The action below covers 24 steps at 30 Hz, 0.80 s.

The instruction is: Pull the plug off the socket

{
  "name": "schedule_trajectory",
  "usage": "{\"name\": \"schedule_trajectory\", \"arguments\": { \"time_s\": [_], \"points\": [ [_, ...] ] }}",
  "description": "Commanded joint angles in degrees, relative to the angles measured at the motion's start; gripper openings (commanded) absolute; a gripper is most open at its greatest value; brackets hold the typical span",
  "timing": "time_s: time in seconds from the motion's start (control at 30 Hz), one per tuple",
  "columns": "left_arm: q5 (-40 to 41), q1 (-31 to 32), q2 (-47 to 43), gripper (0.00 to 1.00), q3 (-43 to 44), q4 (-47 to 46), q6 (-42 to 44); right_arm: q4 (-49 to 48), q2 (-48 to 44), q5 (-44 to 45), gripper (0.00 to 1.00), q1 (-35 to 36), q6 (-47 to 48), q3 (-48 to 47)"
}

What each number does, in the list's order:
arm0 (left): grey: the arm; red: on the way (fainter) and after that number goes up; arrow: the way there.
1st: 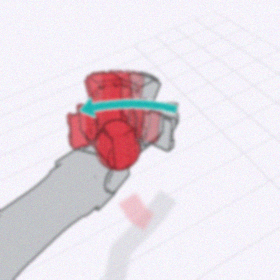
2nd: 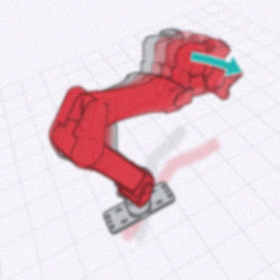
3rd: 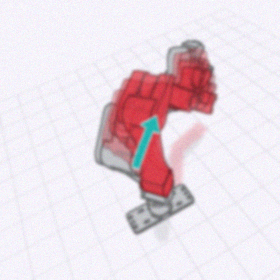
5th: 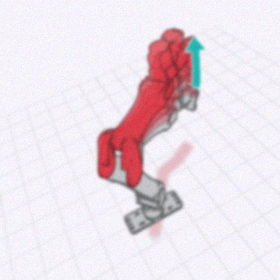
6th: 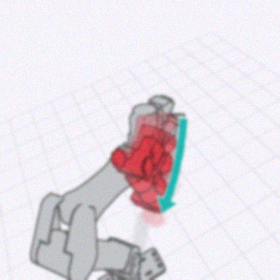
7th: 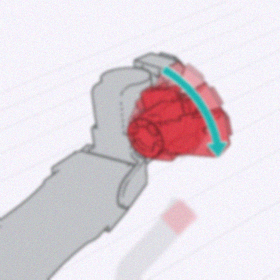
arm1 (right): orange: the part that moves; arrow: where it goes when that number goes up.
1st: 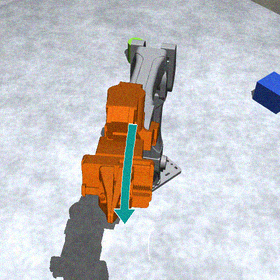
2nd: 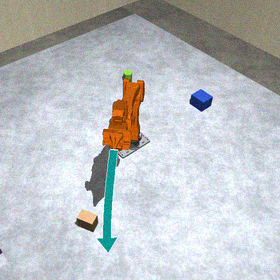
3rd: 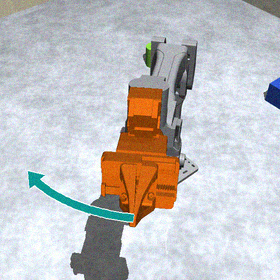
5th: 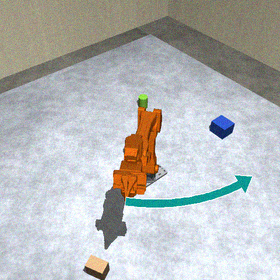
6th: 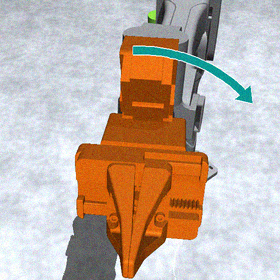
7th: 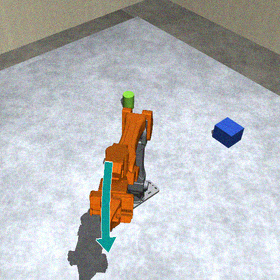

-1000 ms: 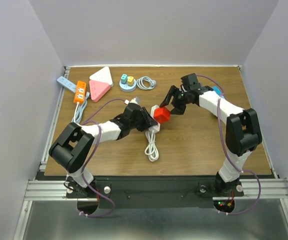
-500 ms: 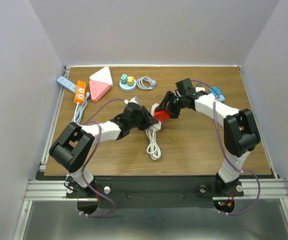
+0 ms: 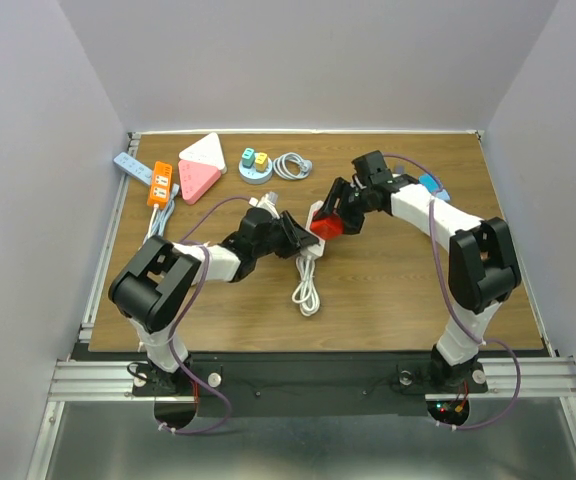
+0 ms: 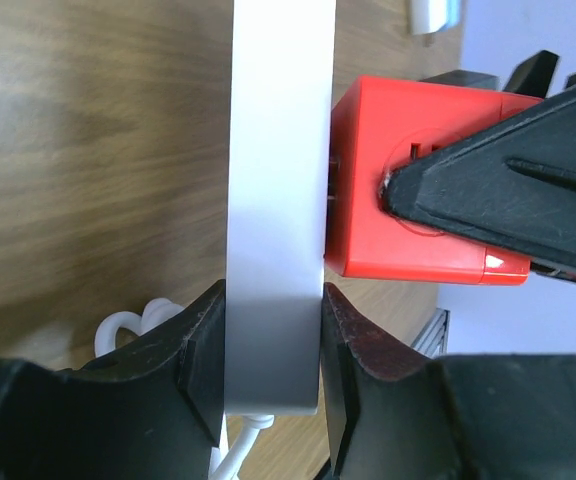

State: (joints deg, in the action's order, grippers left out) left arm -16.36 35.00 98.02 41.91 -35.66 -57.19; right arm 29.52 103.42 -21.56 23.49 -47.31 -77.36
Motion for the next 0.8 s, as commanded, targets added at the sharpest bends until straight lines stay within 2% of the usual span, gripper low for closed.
{"name": "schedule_trajectory", "arguments": {
  "time_s": [0.0, 0.2, 0.4, 0.7, 0.73, 0.77],
  "points": [
    [7.0, -5.8, 3.6, 0.00, -4.3, 3.3, 5.8, 6.4, -5.3, -6.6, 0.00, -4.9, 3.7, -8.0],
    [7.7, -6.4, 6.1, 0.00, -3.9, 3.8, 9.5, 11.8, -5.2, -14.5, 0.00, -10.5, 7.7, -12.3],
    [6.6, -6.4, 7.2, 0.00, -2.8, 4.5, 9.8, 12.2, -5.1, -18.3, 0.01, -11.5, 9.5, -11.2],
    [1.3, 0.1, 1.0, 0.00, 2.6, 4.5, 4.9, 8.8, -2.6, -12.4, 0.00, -8.5, 16.1, -7.1],
    [0.8, 0.7, -0.2, 0.05, 3.2, 4.5, 4.5, 8.5, -1.4, -10.5, 0.00, -8.3, 17.2, -7.3],
    [0.5, 0.8, -0.8, 0.16, 3.1, 4.5, 4.2, 8.3, -1.1, -10.0, 0.01, -8.1, 17.7, -7.4]
  ]
}}
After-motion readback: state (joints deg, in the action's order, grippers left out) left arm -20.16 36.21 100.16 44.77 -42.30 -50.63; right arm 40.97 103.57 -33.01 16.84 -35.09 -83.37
